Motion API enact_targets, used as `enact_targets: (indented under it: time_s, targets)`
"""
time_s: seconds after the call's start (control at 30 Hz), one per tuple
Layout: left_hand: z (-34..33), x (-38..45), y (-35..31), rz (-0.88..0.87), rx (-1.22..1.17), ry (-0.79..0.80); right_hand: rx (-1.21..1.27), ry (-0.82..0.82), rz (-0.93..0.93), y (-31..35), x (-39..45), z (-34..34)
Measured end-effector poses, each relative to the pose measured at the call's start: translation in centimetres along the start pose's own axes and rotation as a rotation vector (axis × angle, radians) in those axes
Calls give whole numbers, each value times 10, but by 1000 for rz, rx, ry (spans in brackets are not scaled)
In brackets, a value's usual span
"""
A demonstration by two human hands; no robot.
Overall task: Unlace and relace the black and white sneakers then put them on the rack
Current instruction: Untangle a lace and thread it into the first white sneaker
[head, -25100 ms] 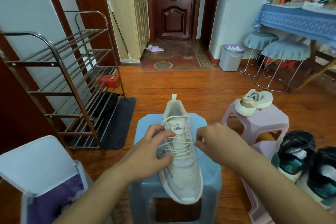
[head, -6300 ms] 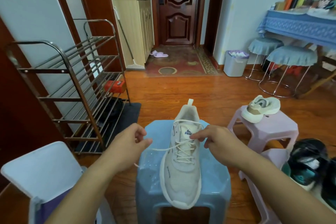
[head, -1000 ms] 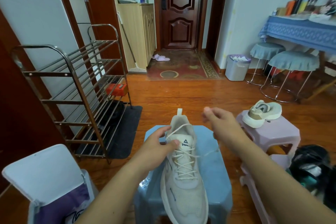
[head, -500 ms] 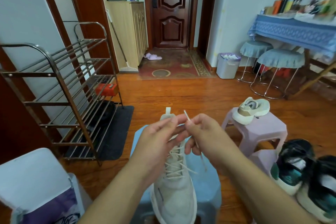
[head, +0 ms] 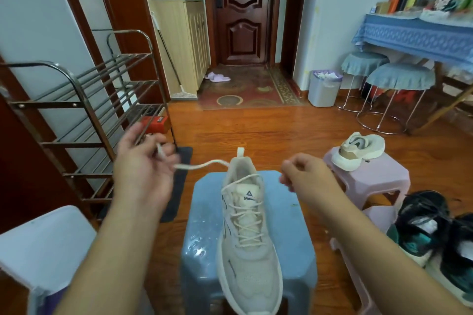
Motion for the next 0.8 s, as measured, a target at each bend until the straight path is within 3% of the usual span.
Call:
enact_targets:
  time_s: [0.07,0.17,0.27,0.37,0.5,0.8]
  targets:
    - [5,8,-8,-92,270,2,-7,17,-105,-10,6,-5]
    - [-23,-19,37,-266,976,344,15,225,-201,-16,-1,-32]
    - [-27,-40,102,-269,1284,581,4,226,-192,-24,-5,-48]
    - [-21,-34,118,-345,1387,556,114,212,-202,-28,-5,-46]
    - [-16,-26,116,-312,1431,557,273,295,-225,-31,-7,-42]
    - [-27,-23,117,-267,1582,536,258,325,-185,-33,-7,-39]
Point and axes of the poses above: each hand's wrist, its own x-axis towards the middle knuckle, its own z-axis out of the back of the hand, y = z × x, the point moved 2 cm from there along x, towards the middle knuckle, and after that the axes turned 1 degree about -x, right-handed, at the moved point
